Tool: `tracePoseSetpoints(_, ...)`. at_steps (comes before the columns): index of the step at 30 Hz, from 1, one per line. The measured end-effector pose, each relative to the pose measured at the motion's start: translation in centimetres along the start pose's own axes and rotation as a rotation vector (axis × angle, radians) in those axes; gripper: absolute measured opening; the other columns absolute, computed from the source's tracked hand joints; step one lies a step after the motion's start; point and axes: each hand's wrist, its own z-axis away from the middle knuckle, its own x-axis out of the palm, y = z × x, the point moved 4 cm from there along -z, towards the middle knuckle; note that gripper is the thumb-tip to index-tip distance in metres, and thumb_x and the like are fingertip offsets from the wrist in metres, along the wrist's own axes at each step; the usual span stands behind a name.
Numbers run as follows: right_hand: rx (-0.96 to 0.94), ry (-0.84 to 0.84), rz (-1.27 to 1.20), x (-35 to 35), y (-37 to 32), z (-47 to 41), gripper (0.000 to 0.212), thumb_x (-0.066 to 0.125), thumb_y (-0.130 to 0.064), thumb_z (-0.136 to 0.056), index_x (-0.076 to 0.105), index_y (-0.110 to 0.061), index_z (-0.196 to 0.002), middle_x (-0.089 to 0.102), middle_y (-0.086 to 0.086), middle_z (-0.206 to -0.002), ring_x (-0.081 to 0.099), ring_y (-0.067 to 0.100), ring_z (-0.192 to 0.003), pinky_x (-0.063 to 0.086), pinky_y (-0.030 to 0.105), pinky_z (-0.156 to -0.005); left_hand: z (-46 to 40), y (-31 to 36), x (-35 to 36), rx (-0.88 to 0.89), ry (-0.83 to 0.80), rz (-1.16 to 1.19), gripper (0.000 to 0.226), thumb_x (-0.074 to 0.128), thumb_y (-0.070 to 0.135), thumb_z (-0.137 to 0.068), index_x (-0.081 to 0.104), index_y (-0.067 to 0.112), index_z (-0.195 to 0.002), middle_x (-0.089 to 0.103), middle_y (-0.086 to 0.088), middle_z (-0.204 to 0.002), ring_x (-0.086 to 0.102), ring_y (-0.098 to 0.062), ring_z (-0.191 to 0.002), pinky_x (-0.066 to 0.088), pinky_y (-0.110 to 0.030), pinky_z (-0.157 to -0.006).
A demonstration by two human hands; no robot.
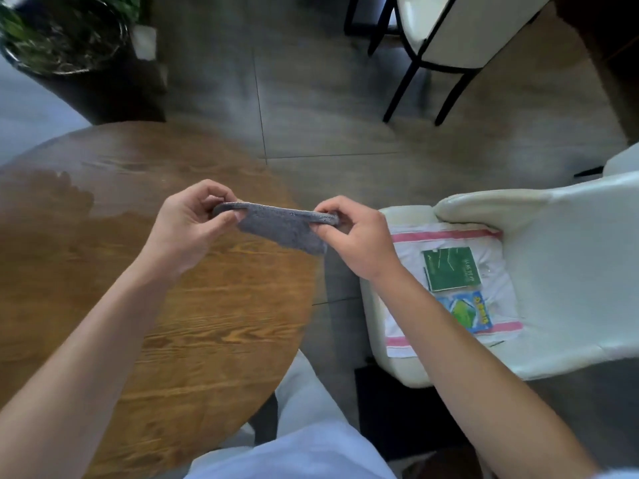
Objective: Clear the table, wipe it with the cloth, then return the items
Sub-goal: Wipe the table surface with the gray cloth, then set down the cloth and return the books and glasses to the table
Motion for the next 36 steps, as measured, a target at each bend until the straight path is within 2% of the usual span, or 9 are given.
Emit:
tracePoseSetpoints(5,0.148,-0.092,0.067,1.7,7.5,-3.4,0.009,0.078,-0.019,-0.083,0.073,-0.026,-0.087,0.071,-0.009,-0.077,0.066,0.015,-0.074,0.055,0.038,-0.073,-3.5,-6.7,2.4,-0.140,-0.136,-0.241,0.034,0.080,0.007,-0.088,0.068,0.038,-0.083,0.071,0.022,-0.077,0.060,0.005,-0.071,0.048,-0.017,-0.070)
tracePoseSetpoints(12,0.298,-0.231,0.027,3.9,14.6,-3.4,0.010,0.082,-0.017,-0.085,0.075,-0.025,-0.086,0.066,-0.012,-0.067,0.056,-0.001,-0.061,0.039,0.011,-0.059,-5.7,-13.2,4.0,-0.299,-0.274,-0.382,0.014,0.079,0.014,-0.089,0.073,0.026,-0.086,0.072,0.010,-0.081,0.060,-0.004,-0.075,0.046,-0.021,-0.069)
tracePoseSetpoints(15,0.363,-0.254,0.093,5.9,18.6,-4.8,0.008,0.082,-0.021,-0.085,0.075,-0.024,-0.087,0.064,-0.013,-0.065,0.056,-0.002,-0.062,0.040,0.014,-0.060,-7.6,-16.6,5.2,-0.361,-0.292,-0.476,0.009,0.076,0.019,-0.092,0.077,0.027,-0.097,0.075,0.009,-0.093,0.067,-0.010,-0.090,0.048,-0.021,-0.075)
tracePoseSetpoints(18,0.396,-0.283,0.202,8.1,22.0,-6.9,0.009,0.081,-0.027,-0.083,0.076,-0.026,-0.091,0.069,-0.010,-0.076,0.065,0.010,-0.077,0.053,0.033,-0.072,-9.4,-19.4,6.2,-0.419,-0.281,-0.563,0.011,0.073,0.022,-0.095,0.078,0.026,-0.104,0.076,0.007,-0.100,0.067,-0.015,-0.099,0.050,-0.030,-0.082)
tracePoseSetpoints(22,0.379,-0.283,0.301,9.6,24.0,-11.1,0.009,0.077,-0.034,-0.087,0.069,-0.036,-0.089,0.069,-0.011,-0.086,0.067,0.017,-0.089,0.053,0.034,-0.076,-12.0,-21.3,6.2,-0.449,-0.226,-0.718,0.018,0.070,0.026,-0.098,0.078,0.021,-0.113,0.076,-0.003,-0.113,0.067,-0.024,-0.109,0.055,-0.039,-0.093)
tracePoseSetpoints(27,0.364,-0.296,0.472,10.8,24.9,-14.1,0.008,0.072,-0.038,-0.092,0.068,-0.031,-0.093,0.068,-0.010,-0.089,0.064,0.017,-0.089,0.046,0.031,-0.069,-14.1,-21.9,6.1,-0.363,-0.262,-0.929,0.017,0.067,0.027,-0.098,0.075,0.021,-0.112,0.073,-0.004,-0.112,0.063,-0.027,-0.109,0.054,-0.042,-0.087)
tracePoseSetpoints(30,0.385,-0.291,0.545,11.3,25.2,-13.9,0.016,0.071,-0.041,-0.092,0.064,-0.030,-0.102,0.072,-0.005,-0.098,0.067,0.023,-0.095,0.053,0.035,-0.074,-13.9,-22.0,6.3,-0.229,-0.271,-1.096,0.021,0.069,0.027,-0.095,0.072,0.016,-0.112,0.064,-0.010,-0.111,0.056,-0.032,-0.108,0.050,-0.046,-0.085)
tracePoseSetpoints(34,0.374,-0.173,0.508,10.3,23.6,-13.3,0.043,0.070,-0.040,-0.093,0.055,-0.024,-0.130,0.067,0.000,-0.118,0.064,0.024,-0.105,0.049,0.035,-0.082,-13.8,-20.8,5.6,-0.169,-0.170,-1.240,0.041,0.075,0.032,-0.089,0.065,0.013,-0.124,0.055,-0.017,-0.133,0.050,-0.039,-0.125,0.045,-0.053,-0.100)
tracePoseSetpoints(36,0.277,-0.075,0.441,9.3,21.8,-13.2,0.040,0.069,-0.033,-0.094,0.058,-0.019,-0.130,0.064,0.001,-0.119,0.062,0.022,-0.108,0.048,0.034,-0.086,-13.8,-19.5,5.3,-0.120,-0.141,-1.224,0.048,0.074,0.031,-0.090,0.061,0.013,-0.132,0.048,-0.019,-0.148,0.040,-0.039,-0.141,0.037,-0.054,-0.112)
